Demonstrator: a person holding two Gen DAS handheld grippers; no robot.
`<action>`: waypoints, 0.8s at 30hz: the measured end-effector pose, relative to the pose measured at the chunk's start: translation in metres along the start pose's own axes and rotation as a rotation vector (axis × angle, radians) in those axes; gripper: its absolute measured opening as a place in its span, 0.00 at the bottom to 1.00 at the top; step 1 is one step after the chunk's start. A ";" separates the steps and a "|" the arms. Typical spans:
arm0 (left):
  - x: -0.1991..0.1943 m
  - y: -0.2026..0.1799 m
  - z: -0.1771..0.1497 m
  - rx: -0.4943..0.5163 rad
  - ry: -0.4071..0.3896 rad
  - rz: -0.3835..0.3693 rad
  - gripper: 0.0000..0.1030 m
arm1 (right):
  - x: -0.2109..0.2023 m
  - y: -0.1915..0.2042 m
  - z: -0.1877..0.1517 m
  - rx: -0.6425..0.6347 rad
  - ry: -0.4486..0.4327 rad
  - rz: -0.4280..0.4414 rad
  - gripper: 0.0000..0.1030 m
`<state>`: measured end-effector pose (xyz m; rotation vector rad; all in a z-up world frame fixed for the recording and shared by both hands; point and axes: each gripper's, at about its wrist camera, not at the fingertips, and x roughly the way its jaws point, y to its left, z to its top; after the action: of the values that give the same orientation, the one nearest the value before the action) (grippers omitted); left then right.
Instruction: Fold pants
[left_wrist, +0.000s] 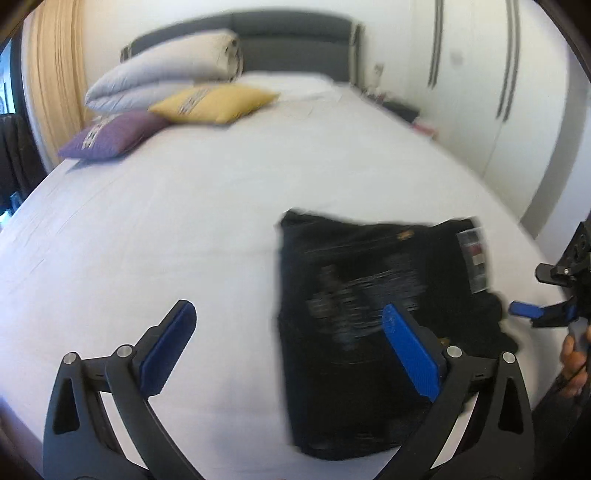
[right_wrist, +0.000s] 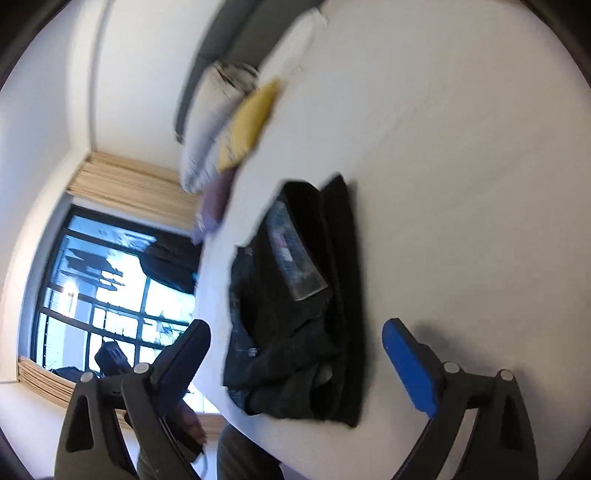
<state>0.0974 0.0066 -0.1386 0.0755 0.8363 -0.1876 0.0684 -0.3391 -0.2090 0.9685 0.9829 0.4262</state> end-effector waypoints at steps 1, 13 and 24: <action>0.008 0.010 0.003 -0.009 0.030 0.016 1.00 | 0.007 -0.007 0.001 0.021 0.014 -0.017 0.94; 0.069 0.027 0.005 -0.059 0.227 -0.107 0.99 | 0.053 0.011 0.026 -0.118 0.159 -0.123 0.77; 0.087 -0.005 0.004 -0.008 0.292 -0.145 0.29 | 0.031 0.005 0.024 -0.185 0.137 -0.206 0.29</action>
<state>0.1563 -0.0103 -0.2009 0.0353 1.1346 -0.3149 0.1051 -0.3267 -0.2151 0.6710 1.1338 0.4060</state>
